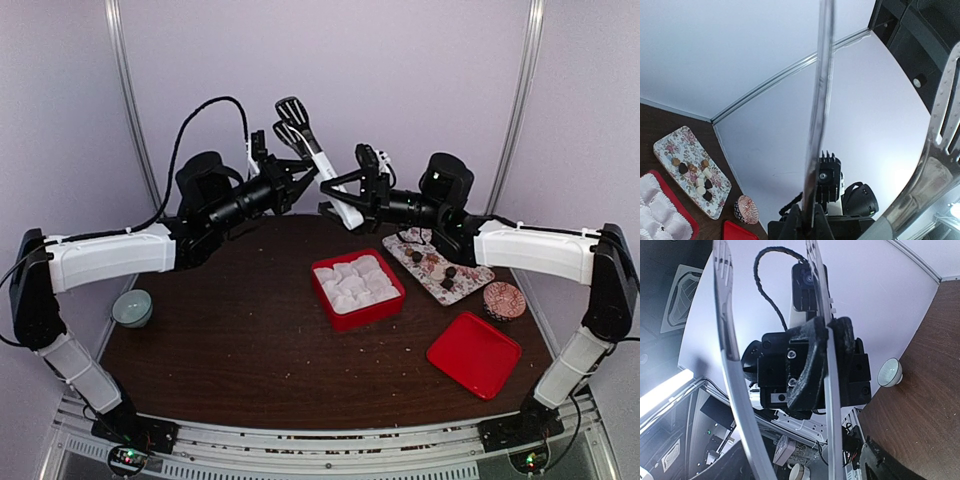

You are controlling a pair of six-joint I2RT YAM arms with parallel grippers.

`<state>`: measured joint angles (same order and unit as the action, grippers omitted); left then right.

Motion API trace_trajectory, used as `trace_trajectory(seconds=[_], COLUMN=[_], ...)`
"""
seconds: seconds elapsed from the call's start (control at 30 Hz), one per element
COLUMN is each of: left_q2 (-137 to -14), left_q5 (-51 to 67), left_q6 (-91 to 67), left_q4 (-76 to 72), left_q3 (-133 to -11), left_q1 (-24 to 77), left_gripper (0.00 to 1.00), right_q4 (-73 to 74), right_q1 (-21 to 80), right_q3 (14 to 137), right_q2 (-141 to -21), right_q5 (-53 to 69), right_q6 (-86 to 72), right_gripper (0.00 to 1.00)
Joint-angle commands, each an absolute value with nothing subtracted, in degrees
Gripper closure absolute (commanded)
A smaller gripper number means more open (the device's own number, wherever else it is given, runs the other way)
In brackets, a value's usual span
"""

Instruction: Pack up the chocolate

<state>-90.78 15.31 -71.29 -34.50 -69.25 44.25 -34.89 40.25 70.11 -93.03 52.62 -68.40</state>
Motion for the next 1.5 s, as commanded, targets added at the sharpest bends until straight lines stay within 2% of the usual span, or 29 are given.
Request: trace_trajectory(seconds=[0.0, 0.37, 0.73, 1.1, 1.27, 1.47], left_q2=[-90.8, -90.8, -90.1, -89.4, -89.0, -88.8], left_q5=[15.9, 16.4, 12.7, 10.1, 9.4, 8.2], left_q6=[-75.6, -77.5, -79.4, -79.7, -79.5, -79.4], left_q4=[-44.0, -45.0, -49.0, -50.4, -50.4, -51.0], left_q3=[-67.1, -65.6, -62.0, -60.4, -59.8, -59.3], left_q1=[45.5, 45.8, 45.8, 45.9, 45.9, 45.9], left_gripper=[1.00, 1.00, 1.00, 1.00, 1.00, 1.00], right_q4=[-39.5, -42.9, -39.5, -37.3, -36.1, -35.9], right_q1=[41.0, 41.1, 42.2, 43.4, 43.5, 43.6], right_q3=[69.8, 69.1, 68.3, 69.8, 69.9, 69.5], right_q2=[-93.5, -93.6, -93.1, -94.3, -94.4, -94.0], right_q5=[49.0, 45.8, 45.7, 48.2, 48.4, 49.1], right_q6=[-70.3, -73.6, -71.7, -70.8, -70.5, -70.2], right_gripper=[0.26, 0.35, 0.56, 0.50, 0.52, 0.50])
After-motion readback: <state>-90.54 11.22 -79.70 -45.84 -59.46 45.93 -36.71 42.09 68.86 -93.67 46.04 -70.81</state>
